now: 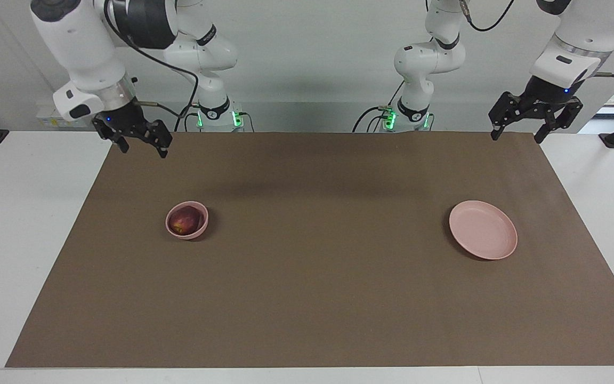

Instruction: Move apple from plate to bowl

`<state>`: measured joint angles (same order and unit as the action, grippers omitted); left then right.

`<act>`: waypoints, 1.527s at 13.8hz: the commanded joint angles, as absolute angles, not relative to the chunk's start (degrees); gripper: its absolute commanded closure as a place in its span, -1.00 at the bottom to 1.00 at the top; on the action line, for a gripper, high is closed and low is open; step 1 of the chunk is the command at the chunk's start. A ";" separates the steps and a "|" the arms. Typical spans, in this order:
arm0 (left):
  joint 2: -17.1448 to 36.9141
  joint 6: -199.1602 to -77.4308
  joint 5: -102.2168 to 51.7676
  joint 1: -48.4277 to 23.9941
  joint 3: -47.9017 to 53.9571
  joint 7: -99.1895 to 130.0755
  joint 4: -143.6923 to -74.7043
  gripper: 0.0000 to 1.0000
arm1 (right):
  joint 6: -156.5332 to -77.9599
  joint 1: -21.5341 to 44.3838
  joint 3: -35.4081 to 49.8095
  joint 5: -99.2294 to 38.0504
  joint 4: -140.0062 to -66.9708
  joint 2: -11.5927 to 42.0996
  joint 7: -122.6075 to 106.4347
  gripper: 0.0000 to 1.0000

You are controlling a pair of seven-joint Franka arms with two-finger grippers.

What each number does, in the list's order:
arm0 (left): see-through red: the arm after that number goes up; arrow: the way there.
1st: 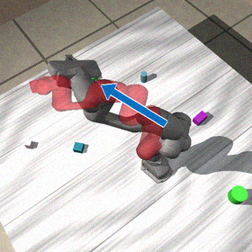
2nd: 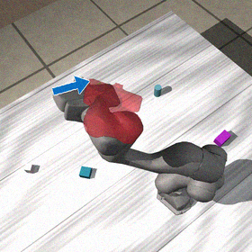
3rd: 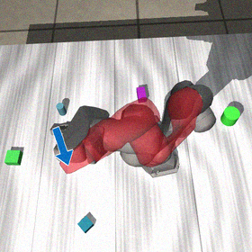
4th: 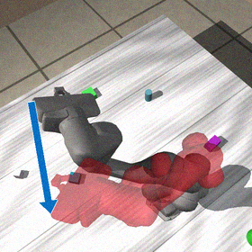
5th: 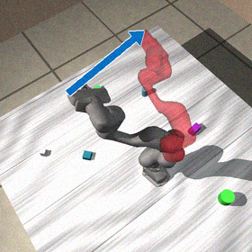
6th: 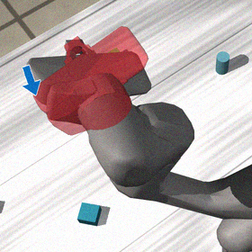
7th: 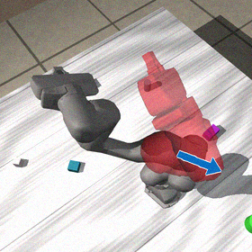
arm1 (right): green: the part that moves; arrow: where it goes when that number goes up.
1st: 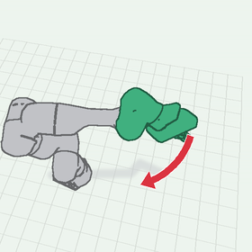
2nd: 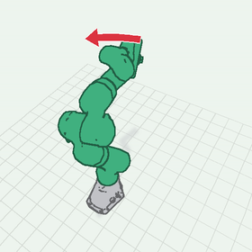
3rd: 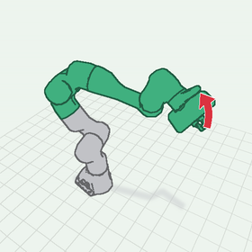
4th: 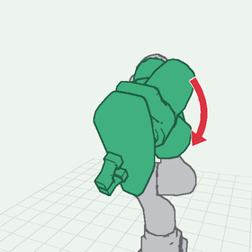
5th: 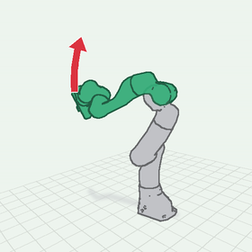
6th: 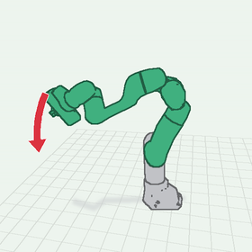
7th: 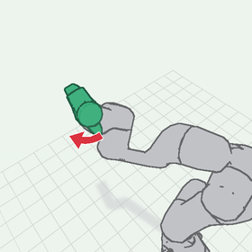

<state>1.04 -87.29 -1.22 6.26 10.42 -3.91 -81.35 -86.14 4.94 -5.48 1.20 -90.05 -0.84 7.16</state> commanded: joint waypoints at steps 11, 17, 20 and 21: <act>-1.49 -86.92 -1.93 -5.01 -1.76 -4.66 -84.11 -1.00 | -82.61 4.57 -4.83 1.14 -92.71 -7.20 2.81 -1.00; -1.67 -82.18 -1.93 -5.45 -1.76 -4.39 -84.02 -1.00 | -82.70 4.66 -4.75 1.23 -89.38 -4.83 3.08 -1.00; -1.58 -83.05 -2.20 -5.36 -1.76 -4.31 -83.76 -1.00 | -82.88 4.66 -4.57 1.06 -89.74 -5.18 3.51 -1.00; -1.58 -82.97 -2.20 -5.36 -1.76 -4.31 -83.85 -1.00 | -82.88 4.66 -4.57 0.45 -89.74 -5.19 3.25 -1.00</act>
